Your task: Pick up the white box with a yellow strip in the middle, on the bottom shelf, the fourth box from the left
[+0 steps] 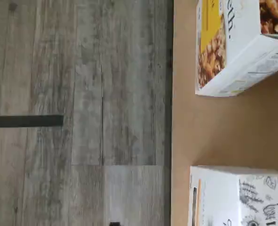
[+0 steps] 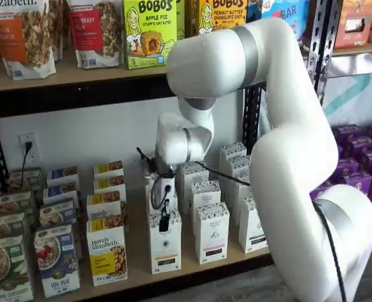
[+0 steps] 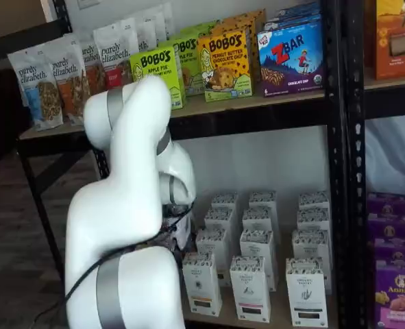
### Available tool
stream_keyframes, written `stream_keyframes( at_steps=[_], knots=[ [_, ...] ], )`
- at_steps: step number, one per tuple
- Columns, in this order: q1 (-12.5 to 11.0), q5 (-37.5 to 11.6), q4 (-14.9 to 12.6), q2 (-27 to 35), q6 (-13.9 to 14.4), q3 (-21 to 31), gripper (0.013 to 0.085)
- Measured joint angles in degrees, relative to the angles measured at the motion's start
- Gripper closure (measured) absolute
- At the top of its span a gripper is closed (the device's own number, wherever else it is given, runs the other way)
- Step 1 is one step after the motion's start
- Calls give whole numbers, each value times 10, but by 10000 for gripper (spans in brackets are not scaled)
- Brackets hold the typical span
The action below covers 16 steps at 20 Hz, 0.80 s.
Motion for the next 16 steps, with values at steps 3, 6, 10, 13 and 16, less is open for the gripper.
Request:
stream_keyframes(
  at_steps=[3,6,10,13,16],
  knots=[
    [-6,16,-23,10,16,-17,130],
    [-11,19,-25,21,12,-32,130],
    [-14,2,-21,33,5,-41,130],
    [-17,-4,-33,43,13,-50,130],
    [-22,-5,-42,56,17,-64,130]
  ],
)
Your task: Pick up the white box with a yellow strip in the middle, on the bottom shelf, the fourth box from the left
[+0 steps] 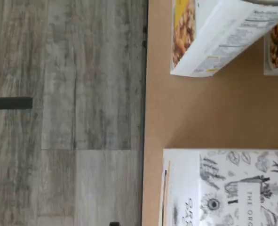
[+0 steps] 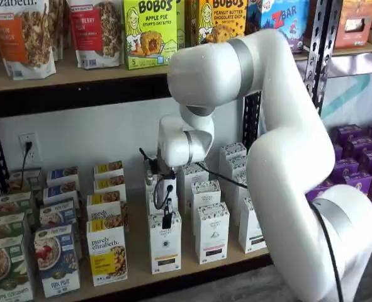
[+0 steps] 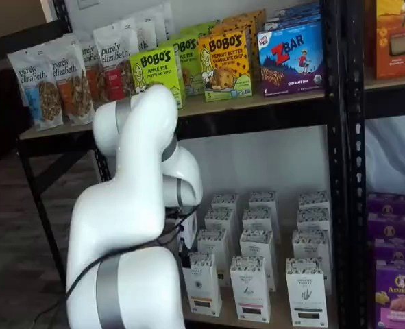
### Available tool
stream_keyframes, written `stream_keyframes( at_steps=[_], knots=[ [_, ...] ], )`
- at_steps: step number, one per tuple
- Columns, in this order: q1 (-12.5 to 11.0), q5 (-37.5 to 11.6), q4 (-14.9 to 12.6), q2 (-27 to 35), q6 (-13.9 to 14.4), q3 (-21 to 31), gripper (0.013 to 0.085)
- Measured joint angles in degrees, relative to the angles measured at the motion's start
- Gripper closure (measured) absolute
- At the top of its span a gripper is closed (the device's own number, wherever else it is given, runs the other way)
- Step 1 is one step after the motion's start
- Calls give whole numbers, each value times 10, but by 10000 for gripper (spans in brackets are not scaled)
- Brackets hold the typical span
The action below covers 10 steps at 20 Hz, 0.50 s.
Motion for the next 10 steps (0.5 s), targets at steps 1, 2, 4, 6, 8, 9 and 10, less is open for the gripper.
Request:
stream_keyframes(
  at_steps=[1,2,4,6,8,9,10],
  knots=[
    [-2,0,0,6,-2,-7,130],
    [-4,1,2,10,-5,-13,130],
    [-7,4,3,21,-9,-26,130],
    [-12,13,4,35,-13,-48,130],
    [-14,20,-2,44,-11,-63,130],
    [-16,22,-6,49,-8,-69,130],
    [-17,25,-11,53,-5,-75,130]
  ],
)
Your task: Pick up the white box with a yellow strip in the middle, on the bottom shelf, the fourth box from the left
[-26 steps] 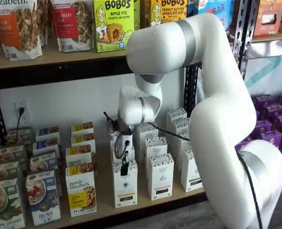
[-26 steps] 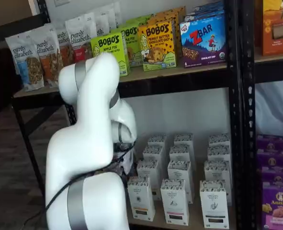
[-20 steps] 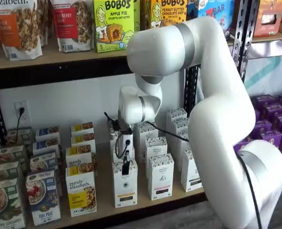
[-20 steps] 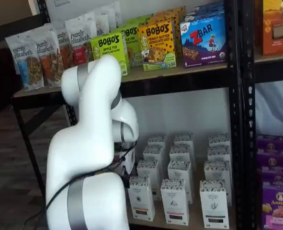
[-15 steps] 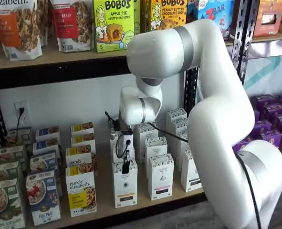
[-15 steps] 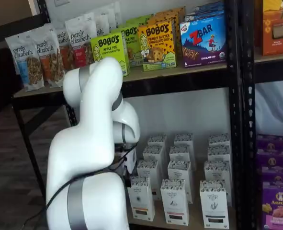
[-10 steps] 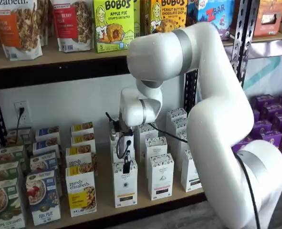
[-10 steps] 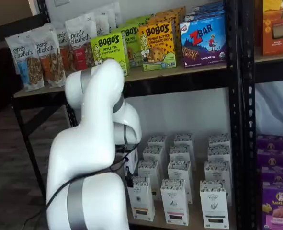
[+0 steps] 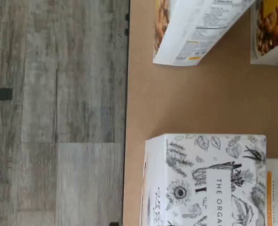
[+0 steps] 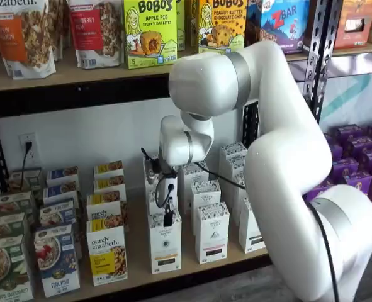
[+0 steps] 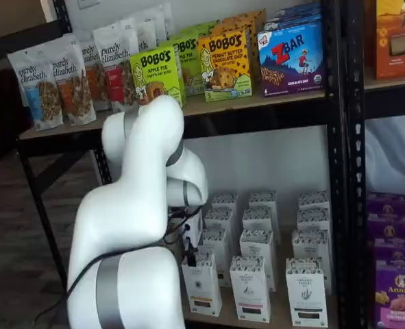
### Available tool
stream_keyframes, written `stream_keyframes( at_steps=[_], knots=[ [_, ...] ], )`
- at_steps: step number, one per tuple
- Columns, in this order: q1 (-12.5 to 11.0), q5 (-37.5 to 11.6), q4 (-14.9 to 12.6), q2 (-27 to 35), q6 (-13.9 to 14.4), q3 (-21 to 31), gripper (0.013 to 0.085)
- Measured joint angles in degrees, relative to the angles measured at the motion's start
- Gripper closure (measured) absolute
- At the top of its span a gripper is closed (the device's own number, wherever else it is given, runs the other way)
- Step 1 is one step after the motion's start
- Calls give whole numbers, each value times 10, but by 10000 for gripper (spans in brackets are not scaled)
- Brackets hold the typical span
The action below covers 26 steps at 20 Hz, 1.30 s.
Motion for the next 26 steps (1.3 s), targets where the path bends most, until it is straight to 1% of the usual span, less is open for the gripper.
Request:
stream_keyframes(
  at_steps=[5,10,19,26],
  knots=[
    [-2,15,-22,20,17,-26,130],
    [-1,18,-27,31,23,-38,130],
    [-1,20,-50,62,42,-68,130],
    [0,14,-54,75,46,-77,130]
  ],
)
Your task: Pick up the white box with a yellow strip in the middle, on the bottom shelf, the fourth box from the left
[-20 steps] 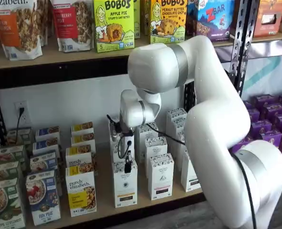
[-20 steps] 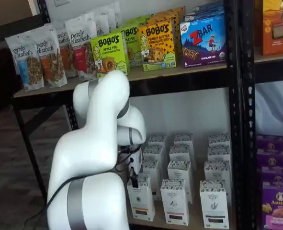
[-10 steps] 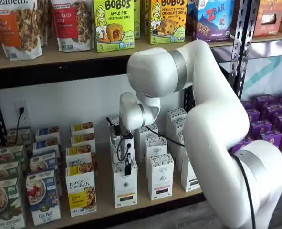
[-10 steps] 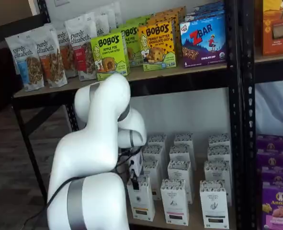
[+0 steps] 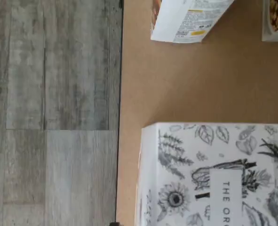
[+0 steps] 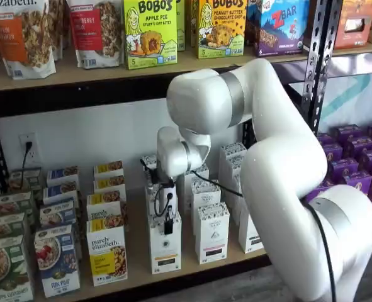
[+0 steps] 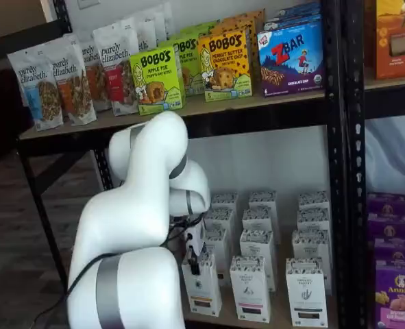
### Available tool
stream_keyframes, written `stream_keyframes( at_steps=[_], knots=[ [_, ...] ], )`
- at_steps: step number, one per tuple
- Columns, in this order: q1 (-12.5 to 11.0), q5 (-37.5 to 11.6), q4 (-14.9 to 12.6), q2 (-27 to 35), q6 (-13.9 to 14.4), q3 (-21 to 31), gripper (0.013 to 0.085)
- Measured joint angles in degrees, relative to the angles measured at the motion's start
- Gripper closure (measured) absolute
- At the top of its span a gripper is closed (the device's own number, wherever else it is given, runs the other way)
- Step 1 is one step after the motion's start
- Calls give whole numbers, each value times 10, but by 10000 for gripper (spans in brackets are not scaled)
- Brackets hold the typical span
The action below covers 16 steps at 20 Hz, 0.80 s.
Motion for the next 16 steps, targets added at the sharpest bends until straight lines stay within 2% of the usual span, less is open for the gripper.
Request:
stream_keyframes(
  at_steps=[16],
  knots=[
    [-3,14,-10,15,6,-18,130]
  ],
)
